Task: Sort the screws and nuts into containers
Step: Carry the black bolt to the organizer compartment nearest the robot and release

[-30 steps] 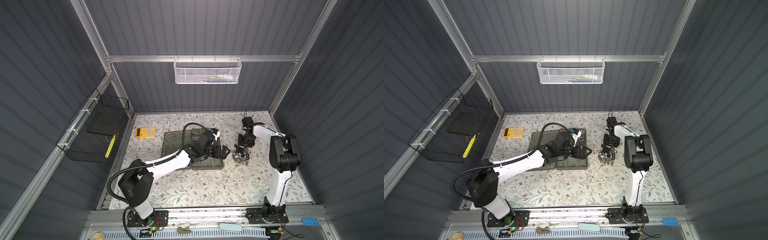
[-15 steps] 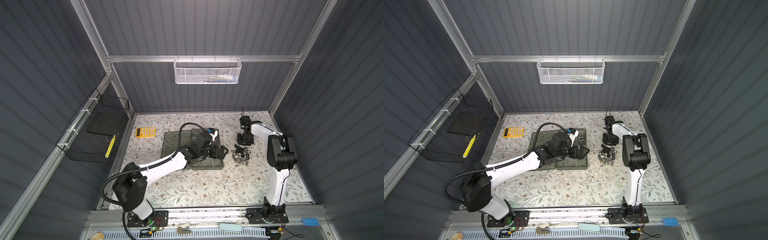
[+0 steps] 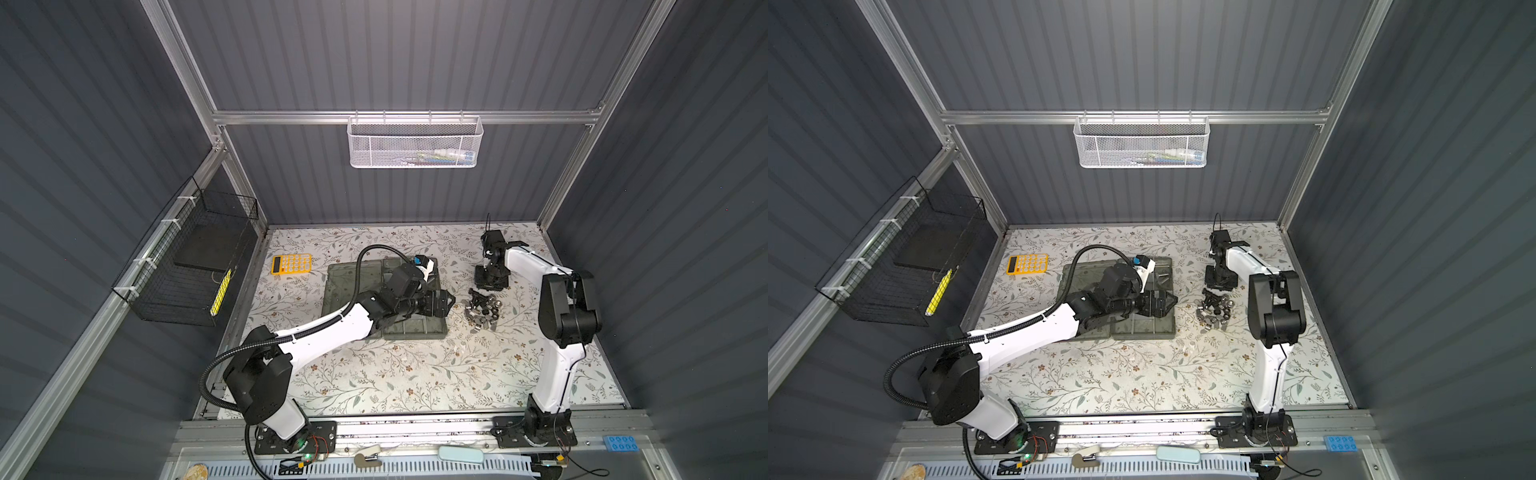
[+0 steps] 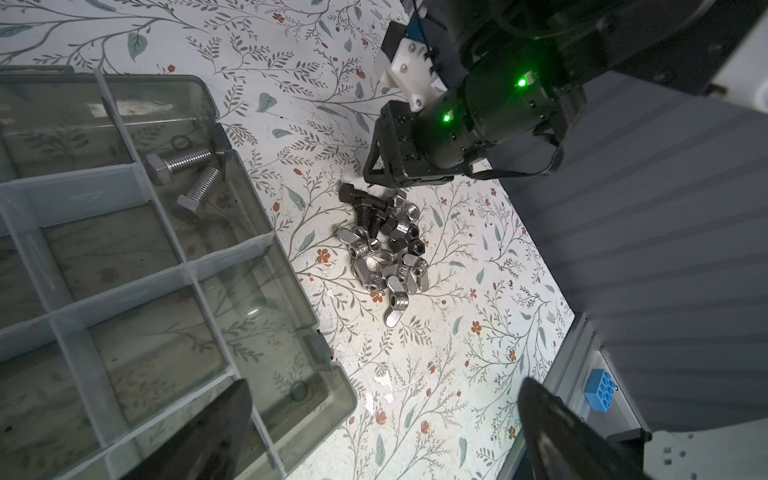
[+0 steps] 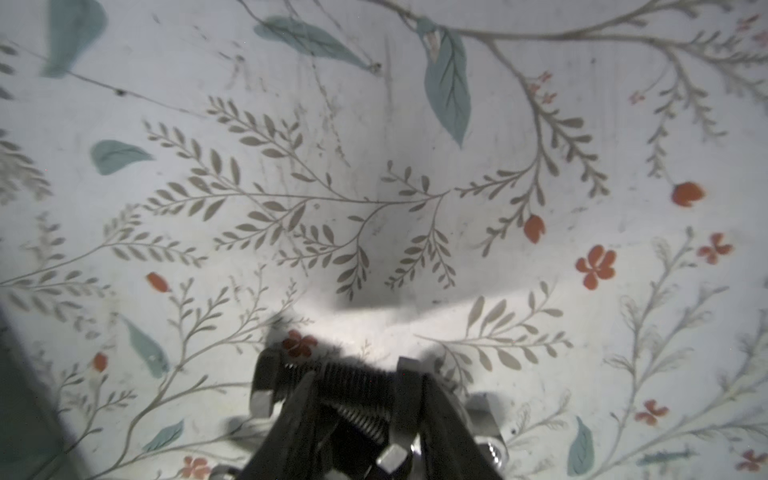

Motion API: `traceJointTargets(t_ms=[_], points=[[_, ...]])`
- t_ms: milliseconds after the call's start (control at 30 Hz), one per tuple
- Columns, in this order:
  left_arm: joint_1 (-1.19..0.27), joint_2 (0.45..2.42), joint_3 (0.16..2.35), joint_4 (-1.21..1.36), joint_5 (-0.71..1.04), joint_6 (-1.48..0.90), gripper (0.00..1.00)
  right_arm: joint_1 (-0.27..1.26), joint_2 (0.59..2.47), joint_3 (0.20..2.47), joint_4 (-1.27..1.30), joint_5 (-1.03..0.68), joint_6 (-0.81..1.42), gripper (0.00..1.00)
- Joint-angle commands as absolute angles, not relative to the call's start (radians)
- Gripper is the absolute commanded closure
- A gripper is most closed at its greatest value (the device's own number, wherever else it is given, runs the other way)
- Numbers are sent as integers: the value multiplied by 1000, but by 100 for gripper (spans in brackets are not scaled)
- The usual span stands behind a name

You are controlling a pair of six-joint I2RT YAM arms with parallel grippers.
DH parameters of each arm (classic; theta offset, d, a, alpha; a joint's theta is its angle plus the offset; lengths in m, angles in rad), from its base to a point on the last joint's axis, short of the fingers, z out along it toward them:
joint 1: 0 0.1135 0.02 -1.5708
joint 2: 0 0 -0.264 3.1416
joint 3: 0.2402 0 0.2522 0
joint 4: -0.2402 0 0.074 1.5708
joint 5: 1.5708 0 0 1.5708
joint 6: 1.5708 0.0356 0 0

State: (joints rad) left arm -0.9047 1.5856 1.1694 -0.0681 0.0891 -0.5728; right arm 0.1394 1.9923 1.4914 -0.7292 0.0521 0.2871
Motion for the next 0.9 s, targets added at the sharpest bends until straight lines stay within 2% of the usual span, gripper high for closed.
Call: traceJointTargets(t_ms=[0,400,533,867], points=[[-911,1559,1172,-87,81,-584,0,161,1928,1484,-743,31,299,61],[-911,1445,1057,-71,68,-657,0,354,1825,1464,-753,18,347,61],[-911,1370,971,-48,52,-692,0,425,1826,1464,-733,-25,387,60],[-911,1234,807,-7,5,-717,0,535,1856,1430,-684,-1,444,59]])
